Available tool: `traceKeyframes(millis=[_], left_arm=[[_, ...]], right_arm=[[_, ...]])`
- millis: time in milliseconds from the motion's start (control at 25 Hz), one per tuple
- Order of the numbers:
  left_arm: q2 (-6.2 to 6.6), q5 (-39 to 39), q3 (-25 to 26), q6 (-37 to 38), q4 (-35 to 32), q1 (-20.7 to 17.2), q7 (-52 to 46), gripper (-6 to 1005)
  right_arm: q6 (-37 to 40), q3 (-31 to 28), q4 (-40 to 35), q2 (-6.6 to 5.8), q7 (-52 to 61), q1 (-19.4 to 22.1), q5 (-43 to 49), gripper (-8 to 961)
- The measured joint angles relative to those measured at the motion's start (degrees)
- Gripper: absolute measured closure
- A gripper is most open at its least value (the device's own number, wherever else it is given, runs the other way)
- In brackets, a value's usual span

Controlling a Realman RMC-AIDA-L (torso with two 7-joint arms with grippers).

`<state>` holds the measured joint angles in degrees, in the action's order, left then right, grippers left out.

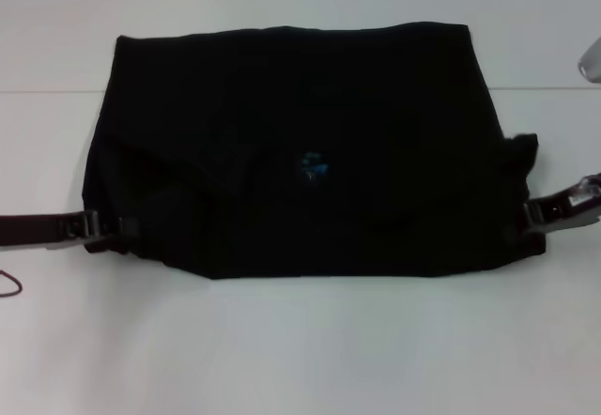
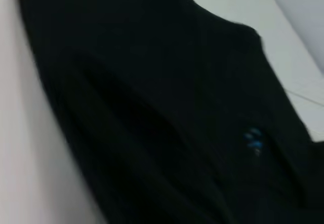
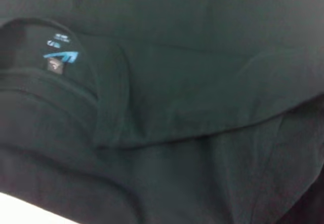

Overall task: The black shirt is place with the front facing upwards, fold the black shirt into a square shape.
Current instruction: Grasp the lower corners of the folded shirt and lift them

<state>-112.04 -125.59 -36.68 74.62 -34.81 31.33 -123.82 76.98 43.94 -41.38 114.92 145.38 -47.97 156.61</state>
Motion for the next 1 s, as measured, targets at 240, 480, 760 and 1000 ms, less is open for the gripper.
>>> traceKeyframes(millis=[240,480,760,1000], left_arm=[[1.75,-1.1,-0.5,11.5,2.9,-0.4,-0.5,955],[3.28,-2.2,-0.5,22.8,4.6,-3.1,-4.1,954],[3.90,-10.2,-0.8,35.4,4.7,-2.2,-6.5,954],[3.70,-12.9,-0.4,35.6,5.1,-0.2,-6.3,954]], right_arm=[[14.9,0.3,-6.0,-0.93,-3.8,2.5,1.4,906],[26.3,0.4,-8.3,-1.25,-10.9,7.1,1.7,904],[33.1,0.5,-8.4,-1.29,-17.3,10.5,3.0,905],[31.5,-2.2,-7.8,-1.25,-18.6,10.8,2.3,905]])
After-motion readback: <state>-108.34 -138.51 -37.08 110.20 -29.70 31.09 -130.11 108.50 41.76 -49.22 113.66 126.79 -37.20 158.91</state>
